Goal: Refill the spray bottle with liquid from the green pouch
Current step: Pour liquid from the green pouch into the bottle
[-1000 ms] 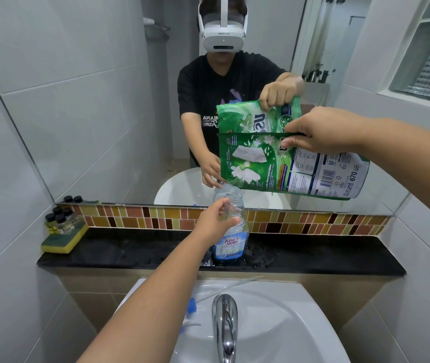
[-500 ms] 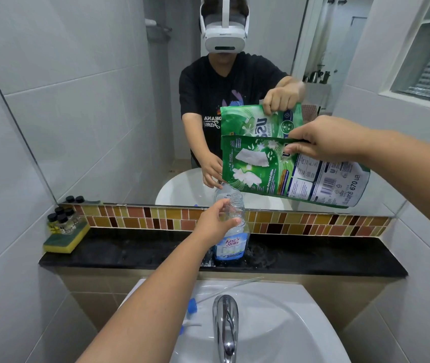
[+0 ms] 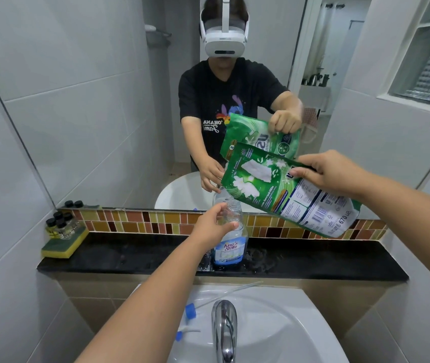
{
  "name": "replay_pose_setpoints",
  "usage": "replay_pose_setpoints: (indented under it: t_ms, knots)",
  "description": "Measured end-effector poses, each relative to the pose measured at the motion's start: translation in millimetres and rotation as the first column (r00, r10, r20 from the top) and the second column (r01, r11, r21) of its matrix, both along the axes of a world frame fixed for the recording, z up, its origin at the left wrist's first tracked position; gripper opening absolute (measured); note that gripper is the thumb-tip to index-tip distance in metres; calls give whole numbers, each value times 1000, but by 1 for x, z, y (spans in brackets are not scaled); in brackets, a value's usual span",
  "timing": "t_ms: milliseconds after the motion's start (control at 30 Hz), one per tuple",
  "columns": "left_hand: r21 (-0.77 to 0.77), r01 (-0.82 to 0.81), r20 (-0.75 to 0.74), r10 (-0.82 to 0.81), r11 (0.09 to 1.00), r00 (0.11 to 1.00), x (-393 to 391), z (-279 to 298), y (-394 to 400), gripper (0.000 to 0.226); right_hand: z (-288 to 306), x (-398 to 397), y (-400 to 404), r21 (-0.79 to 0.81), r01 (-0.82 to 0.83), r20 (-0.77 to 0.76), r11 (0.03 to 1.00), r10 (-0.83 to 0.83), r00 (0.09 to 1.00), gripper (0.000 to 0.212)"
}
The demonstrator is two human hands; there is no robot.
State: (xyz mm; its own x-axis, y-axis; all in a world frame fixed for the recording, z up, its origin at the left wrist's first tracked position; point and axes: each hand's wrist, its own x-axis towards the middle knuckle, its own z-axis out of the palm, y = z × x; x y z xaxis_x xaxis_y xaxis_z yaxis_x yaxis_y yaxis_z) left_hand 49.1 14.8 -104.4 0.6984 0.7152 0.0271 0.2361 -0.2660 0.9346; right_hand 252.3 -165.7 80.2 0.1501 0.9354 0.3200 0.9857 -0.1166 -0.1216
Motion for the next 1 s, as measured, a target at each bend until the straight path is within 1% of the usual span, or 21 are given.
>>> replay_pose_setpoints:
  t_ms: [200, 233, 267, 333, 433, 500, 600, 733, 900, 1000]
  knots:
    - [8, 11, 5, -11, 1000, 1000, 0, 1, 1, 63, -39, 0, -19, 131, 36, -241, 991, -3, 970, 21]
    - [7, 12, 6, -12, 1000, 1000, 0, 1, 1, 63, -46, 1, -22, 146, 52, -278, 988, -10, 960, 23]
    - [7, 14, 8, -14, 1000, 1000, 0, 0, 1, 62, -51, 3, -25, 160, 61, -299, 985, -10, 954, 30]
    - [9, 15, 11, -15, 1000, 1000, -1, 0, 1, 57, -61, 9, -29, 165, 59, -294, 984, -8, 956, 44]
    - [11, 21, 7, -21, 1000, 1000, -1, 2, 0, 51, -67, 13, -32, 112, 63, -283, 992, -30, 959, 48]
    - [12, 22, 6, -22, 1000, 1000, -1, 2, 0, 52, -69, 14, -34, 119, 71, -307, 990, -31, 951, 48]
    - [12, 21, 5, -21, 1000, 1000, -2, 2, 0, 53, -71, 13, -37, 160, 124, -383, 979, -54, 922, 44]
    - [-6, 26, -1, -26, 1000, 1000, -3, 3, -1, 49, -77, 8, -38, 174, 175, -479, 969, -72, 875, 31]
    - [13, 39, -25, -39, 999, 999, -4, 4, 0, 53, -82, 3, -41, 140, 185, -495, 973, -93, 864, 24]
    - [21, 60, -35, -59, 998, 998, -4, 6, 0, 54, -83, 0, -46, 143, 208, -551, 968, -96, 829, 21]
